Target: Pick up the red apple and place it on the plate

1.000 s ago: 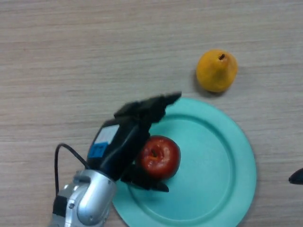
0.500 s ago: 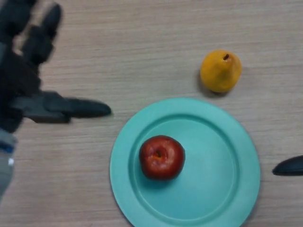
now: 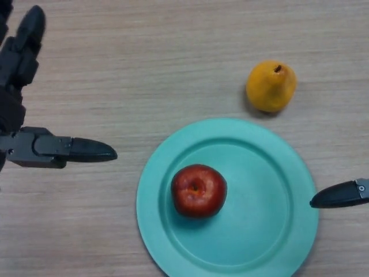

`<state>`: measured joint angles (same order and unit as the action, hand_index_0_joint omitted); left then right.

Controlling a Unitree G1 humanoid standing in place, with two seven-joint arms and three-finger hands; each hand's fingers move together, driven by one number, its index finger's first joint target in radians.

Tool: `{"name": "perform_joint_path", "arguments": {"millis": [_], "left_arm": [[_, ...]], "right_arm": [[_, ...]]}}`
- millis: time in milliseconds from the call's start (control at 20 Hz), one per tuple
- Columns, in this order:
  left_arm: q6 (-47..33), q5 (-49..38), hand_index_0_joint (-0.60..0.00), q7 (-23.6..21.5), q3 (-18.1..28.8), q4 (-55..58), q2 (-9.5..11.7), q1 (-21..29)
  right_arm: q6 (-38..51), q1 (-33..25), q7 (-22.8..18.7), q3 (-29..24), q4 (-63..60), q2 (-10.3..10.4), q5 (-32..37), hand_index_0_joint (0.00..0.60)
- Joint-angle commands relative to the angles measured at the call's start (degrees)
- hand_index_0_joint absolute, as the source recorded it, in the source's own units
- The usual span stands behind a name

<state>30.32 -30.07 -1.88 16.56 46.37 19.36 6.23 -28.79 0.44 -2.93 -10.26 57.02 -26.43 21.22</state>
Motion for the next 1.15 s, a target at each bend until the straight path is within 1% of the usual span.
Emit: {"name": "perform_joint_path", "arguments": {"millis": [50, 100, 150, 200, 250, 300, 400, 450, 550, 650, 800, 950, 1150], "left_arm": [[-5.12, -1.39, 0.0, 0.48, 4.68, 3.88, 1.85, 0.67], [-4.94, -2.86, 0.0, 0.42, 5.48, 4.83, 1.9, 0.49], [-4.1, -4.84, 0.0, -0.63, 6.09, 5.97, 1.9, 0.38], [-2.52, -7.26, 0.0, -2.67, 6.74, 7.5, 2.14, 0.59], [-2.53, -8.03, 0.0, -3.41, 6.78, 8.37, 2.51, 0.31], [-1.28, -8.76, 0.0, -4.09, 7.21, 9.1, 3.2, 0.01], [-1.95, -7.43, 0.0, -3.55, 7.57, 8.5, 3.19, -0.83], [-3.07, -5.25, 0.0, -2.13, 7.15, 7.72, 2.79, -1.89], [-2.3, -3.14, 0.0, 0.35, 7.57, 8.59, 3.01, -2.57], [-2.01, -1.66, 0.0, 3.22, 7.93, 9.66, 2.64, -3.0], [-0.44, -1.71, 0.0, 4.03, 8.63, 10.89, 1.89, -3.15], [-0.03, -1.8, 0.0, 4.99, 8.9, 11.04, 1.3, -3.8], [0.49, -1.67, 0.0, 5.48, 8.92, 11.42, 1.08, -3.81]], "right_arm": [[7.03, -0.01, -4.81, -2.2, 2.98, -4.77, 2.8, 0.0], [8.03, 0.58, -5.95, -1.83, 2.98, -5.75, 3.19, 0.0], [8.86, 1.14, -6.65, -1.95, 2.98, -6.51, 3.68, 0.0], [9.56, 1.52, -7.21, -2.61, 2.98, -7.07, 4.38, 0.0], [10.05, 1.73, -7.84, -3.15, 2.98, -7.81, 5.1, 0.0], [10.3, 1.75, -8.26, -3.3, 2.98, -8.24, 5.45, 0.0], [10.5, 1.91, -8.38, -3.18, 2.98, -8.63, 5.47, 0.0], [10.5, 2.19, -8.01, -3.81, 2.98, -8.47, 5.63, 0.0], [10.45, 2.34, -7.81, -5.82, 2.98, -8.52, 6.93, 0.0], [9.75, 2.21, -7.43, -5.98, 2.98, -8.06, 6.53, 0.0], [9.69, 2.17, -7.26, -4.56, 2.98, -7.55, 4.36, 0.0], [9.13, 2.48, -6.91, -4.67, 2.98, -6.87, 4.21, 0.0], [8.47, 2.22, -7.46, -4.49, 2.98, -7.31, 4.49, 0.0]]}}
